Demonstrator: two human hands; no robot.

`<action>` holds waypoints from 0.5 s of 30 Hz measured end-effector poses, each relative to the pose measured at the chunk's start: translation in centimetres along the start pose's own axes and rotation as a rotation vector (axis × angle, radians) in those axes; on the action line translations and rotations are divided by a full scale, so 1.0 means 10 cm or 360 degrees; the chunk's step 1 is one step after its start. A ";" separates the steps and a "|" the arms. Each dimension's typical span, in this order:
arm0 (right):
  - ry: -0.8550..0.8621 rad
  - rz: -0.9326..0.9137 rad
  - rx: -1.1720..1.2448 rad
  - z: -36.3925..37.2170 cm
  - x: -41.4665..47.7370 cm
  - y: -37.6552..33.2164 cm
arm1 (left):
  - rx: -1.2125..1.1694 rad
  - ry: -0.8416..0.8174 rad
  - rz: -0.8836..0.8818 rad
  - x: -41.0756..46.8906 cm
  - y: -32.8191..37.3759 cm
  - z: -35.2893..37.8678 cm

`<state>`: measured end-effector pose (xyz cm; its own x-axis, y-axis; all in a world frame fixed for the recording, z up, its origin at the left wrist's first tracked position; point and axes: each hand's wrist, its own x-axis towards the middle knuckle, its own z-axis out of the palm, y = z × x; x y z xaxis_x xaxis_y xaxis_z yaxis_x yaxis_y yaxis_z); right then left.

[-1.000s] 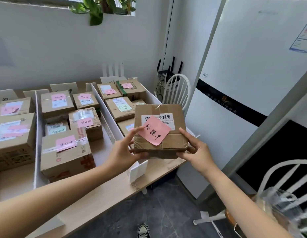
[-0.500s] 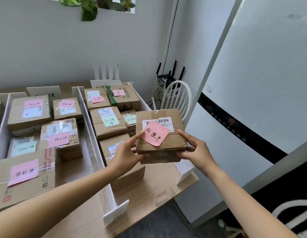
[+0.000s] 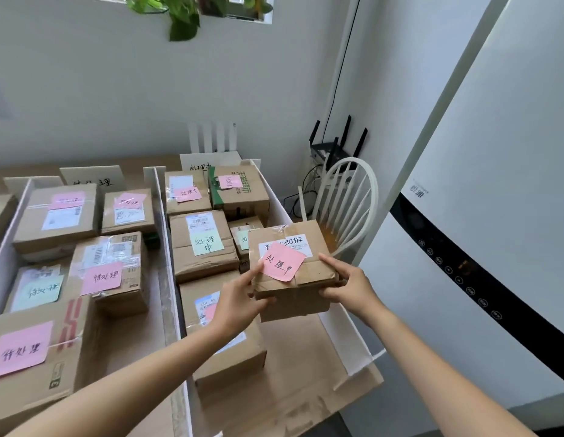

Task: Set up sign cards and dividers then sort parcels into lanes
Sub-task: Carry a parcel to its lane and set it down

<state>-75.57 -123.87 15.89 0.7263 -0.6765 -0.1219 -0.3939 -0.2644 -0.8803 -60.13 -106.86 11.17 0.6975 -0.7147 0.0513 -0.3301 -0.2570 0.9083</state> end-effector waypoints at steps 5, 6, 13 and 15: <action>-0.0098 0.0015 -0.0095 -0.04 0.30 0.16 | -0.0021 0.0005 -0.0074 0.14 -0.03 0.15; -0.0123 0.0014 -0.0119 -0.05 0.36 0.20 | -0.0015 0.0014 -0.0101 0.16 -0.05 0.18; -0.0262 -0.0024 -0.0213 -0.04 0.68 0.39 | 0.0083 0.0055 -0.0251 0.25 -0.16 0.36; -0.0291 -0.0037 -0.0191 0.00 0.75 0.46 | 0.0187 0.0073 -0.0269 0.28 -0.21 0.38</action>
<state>-71.91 -130.17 10.95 0.8218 -0.5362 -0.1930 -0.4323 -0.3660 -0.8241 -59.90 -110.85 7.86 0.7766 -0.6253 -0.0765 -0.2761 -0.4470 0.8509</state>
